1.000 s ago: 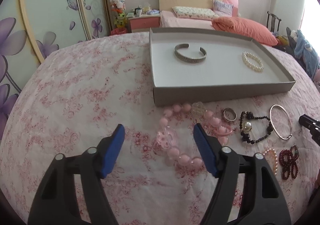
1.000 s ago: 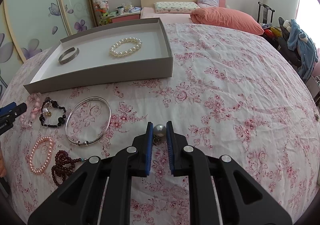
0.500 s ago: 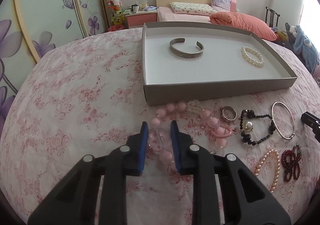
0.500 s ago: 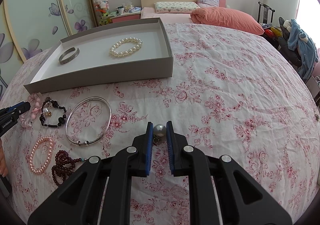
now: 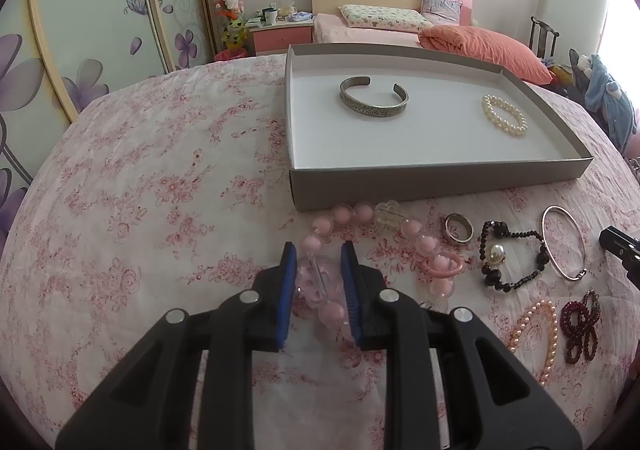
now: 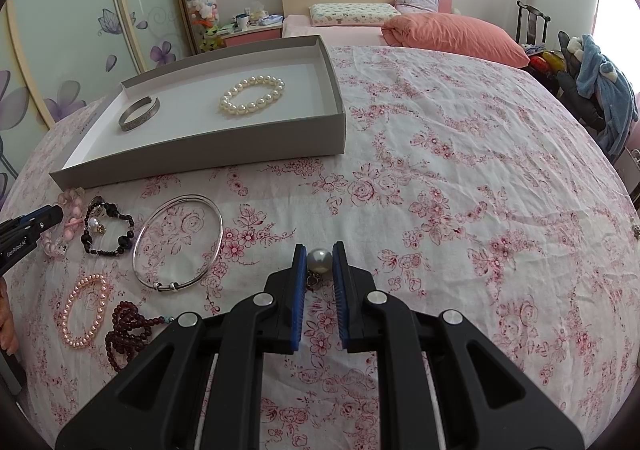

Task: Organize jewelry
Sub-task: 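Close the left tool on the pink beaded bracelet, then lift the pink bracelet with the left tool while the right tool carries the pearl piece to the tray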

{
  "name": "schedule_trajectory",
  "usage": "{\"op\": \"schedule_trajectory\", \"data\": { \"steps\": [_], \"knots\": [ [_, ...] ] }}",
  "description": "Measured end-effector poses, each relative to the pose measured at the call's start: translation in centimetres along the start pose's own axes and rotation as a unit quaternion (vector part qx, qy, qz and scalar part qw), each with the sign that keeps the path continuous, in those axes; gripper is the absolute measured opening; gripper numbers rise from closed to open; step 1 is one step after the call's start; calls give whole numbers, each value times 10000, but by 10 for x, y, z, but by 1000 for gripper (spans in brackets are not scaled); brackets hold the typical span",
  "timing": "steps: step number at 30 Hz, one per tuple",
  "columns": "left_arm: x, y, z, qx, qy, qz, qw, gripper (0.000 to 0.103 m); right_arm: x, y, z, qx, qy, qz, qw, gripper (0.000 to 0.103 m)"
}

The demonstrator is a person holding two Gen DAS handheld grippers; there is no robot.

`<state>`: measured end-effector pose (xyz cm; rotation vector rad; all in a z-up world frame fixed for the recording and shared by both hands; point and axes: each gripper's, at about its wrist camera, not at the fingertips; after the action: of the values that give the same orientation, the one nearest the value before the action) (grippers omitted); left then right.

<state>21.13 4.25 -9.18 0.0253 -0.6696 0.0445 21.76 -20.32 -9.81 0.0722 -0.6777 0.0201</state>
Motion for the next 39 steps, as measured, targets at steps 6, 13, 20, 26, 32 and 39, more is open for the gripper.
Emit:
{"op": "schedule_trajectory", "data": {
  "steps": [6,13,20,26,32,39],
  "knots": [
    [0,-1,0,-11,-1,10,10000,24,0,0,0,2,0,-2,10000,15],
    [-2,1,3,-82,-17,49,10000,23,0,-1,4,34,-95,-43,9999,14],
    [-5,4,22,-151,-265,75,9995,23,2,5,16,192,-303,-27,9994,14],
    [0,6,46,-333,-604,178,9975,23,10,14,31,343,-568,35,9978,14],
    [5,-1,79,-448,-1116,152,9926,23,19,25,55,407,-1058,125,9935,14],
    [8,-11,99,-410,-1453,63,9885,23,28,38,80,443,-1628,335,9851,14]
  ]
}}
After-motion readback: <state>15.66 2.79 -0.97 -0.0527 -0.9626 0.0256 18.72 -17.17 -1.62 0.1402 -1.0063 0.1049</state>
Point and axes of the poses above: each gripper's, at about its wrist camera, not at the fingertips, and z roughly against the way its jaws point, y to its left, x to its top
